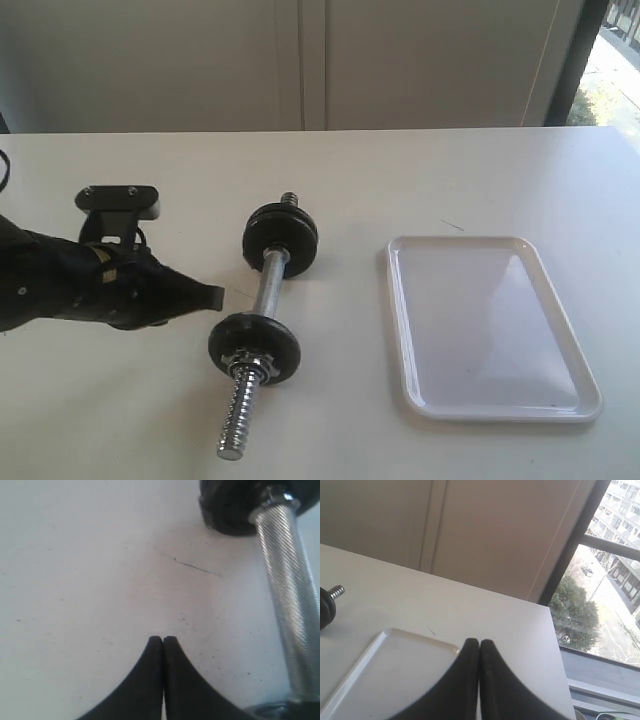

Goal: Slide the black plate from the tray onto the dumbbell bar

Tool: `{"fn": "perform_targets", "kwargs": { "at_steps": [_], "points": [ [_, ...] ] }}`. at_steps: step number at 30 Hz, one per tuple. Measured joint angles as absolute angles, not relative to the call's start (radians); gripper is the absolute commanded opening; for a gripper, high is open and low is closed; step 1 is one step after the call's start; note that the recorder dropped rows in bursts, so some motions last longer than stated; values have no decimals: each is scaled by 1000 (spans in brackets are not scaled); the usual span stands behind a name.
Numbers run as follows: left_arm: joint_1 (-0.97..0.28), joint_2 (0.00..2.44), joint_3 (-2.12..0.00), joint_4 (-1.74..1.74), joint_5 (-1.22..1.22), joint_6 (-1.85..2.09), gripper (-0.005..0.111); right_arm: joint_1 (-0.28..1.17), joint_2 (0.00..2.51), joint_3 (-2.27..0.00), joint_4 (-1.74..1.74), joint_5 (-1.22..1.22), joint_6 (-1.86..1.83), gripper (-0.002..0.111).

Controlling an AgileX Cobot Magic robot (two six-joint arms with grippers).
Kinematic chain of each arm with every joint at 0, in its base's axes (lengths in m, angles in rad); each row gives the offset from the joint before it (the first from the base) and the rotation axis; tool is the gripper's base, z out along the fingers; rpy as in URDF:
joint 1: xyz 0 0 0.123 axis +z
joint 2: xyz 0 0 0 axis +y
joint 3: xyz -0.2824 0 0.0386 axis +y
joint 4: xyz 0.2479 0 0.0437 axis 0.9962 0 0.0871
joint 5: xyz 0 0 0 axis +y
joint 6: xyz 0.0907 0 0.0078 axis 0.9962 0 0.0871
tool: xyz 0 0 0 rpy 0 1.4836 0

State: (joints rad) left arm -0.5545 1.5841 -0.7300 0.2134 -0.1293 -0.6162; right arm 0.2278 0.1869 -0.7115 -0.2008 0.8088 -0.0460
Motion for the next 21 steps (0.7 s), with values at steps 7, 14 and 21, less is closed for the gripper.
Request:
{"fn": "perform_targets", "kwargs": {
  "at_steps": [7,14,21],
  "points": [
    [-621,1598,-730,220,-130,-626,0,245,187,-712,-207,809,-46,0],
    [-623,1598,-730,221,-77,-639,0,269,187,-712,-224,809,-33,0],
    [-623,1598,-730,221,-64,-641,0,269,187,-712,-231,809,-23,0]
  ]
}}
